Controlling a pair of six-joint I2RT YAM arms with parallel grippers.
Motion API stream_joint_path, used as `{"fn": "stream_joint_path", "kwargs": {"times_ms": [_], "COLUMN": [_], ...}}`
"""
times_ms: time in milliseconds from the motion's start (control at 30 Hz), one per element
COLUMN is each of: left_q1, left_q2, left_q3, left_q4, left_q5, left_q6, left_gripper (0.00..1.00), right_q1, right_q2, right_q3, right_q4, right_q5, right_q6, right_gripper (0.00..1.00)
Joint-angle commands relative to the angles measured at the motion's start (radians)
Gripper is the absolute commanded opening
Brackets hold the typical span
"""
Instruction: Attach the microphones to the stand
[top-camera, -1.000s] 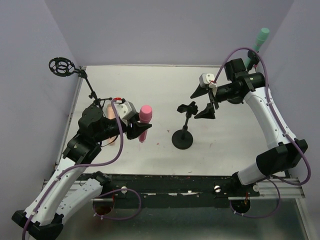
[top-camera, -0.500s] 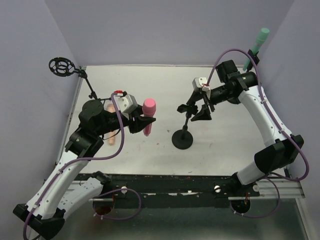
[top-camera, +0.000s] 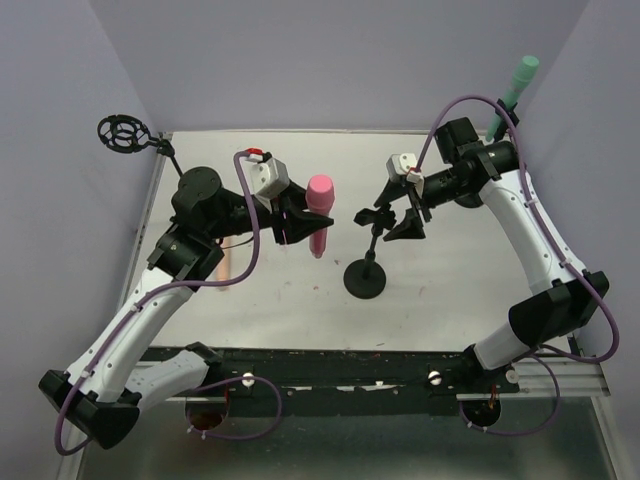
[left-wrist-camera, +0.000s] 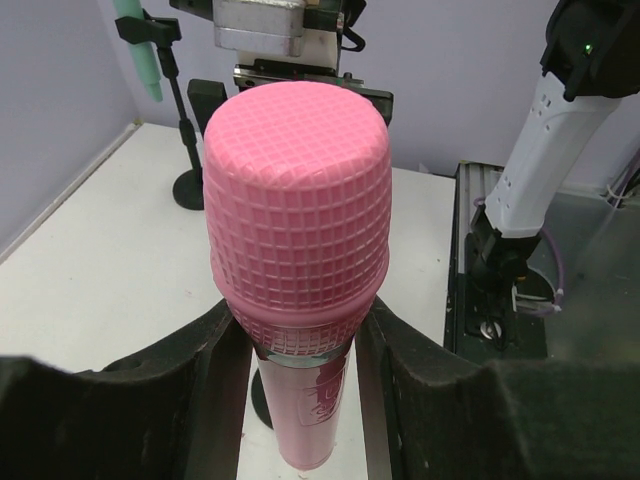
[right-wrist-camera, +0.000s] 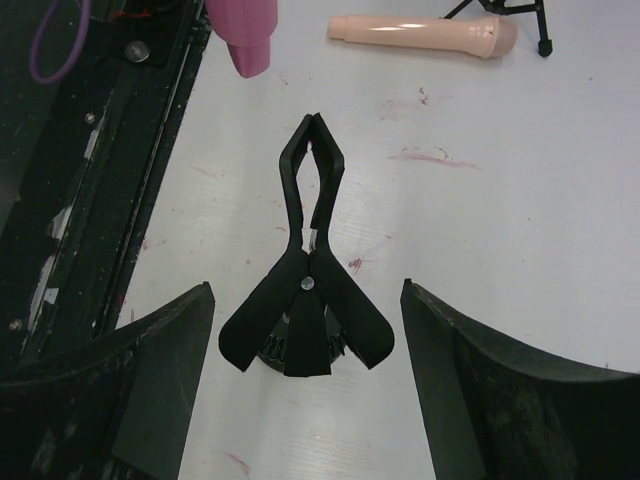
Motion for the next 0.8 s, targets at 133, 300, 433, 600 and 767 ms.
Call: {"fn": "stream_joint_path", "kwargs": {"times_ms": [133, 300, 433, 600, 767], "left_q1": [-0.014, -0.020, -0.026, -0.059, -0.086], "left_q2": [0.069, 0.125, 0.181, 0.275, 0.342], "left_q3": [0.073, 0.103, 0.155, 0.215, 0.243], "left_q4": [0.056, 0.063, 0.062, 0.040, 0.034], "left_q5": [0.076, 0.077, 0.071, 0.057, 0.045], "left_q6": [-0.026, -0.028, -0.022, 0.006, 0.016], "left_gripper": [0.00, 0.00, 0.00, 0.00, 0.00], "right_q1": [0.005, 0.005, 0.005, 0.005, 0.005], "right_q2": [0.017, 0.008, 0.002, 0.000, -0.001], "right_q3": [0.053, 0.036, 0.035, 0.036, 0.035], "right_q4": [-0.091, -0.089, -0.085, -0.082, -0.079], "right_q5": [-0.016, -0.012, -0.017, -0.028, -0.031], "right_q6": [0.002, -0.002, 0.005, 0.015, 0.020], "right_gripper": [0.54, 0.26, 0.21, 0.19, 0.18]}}
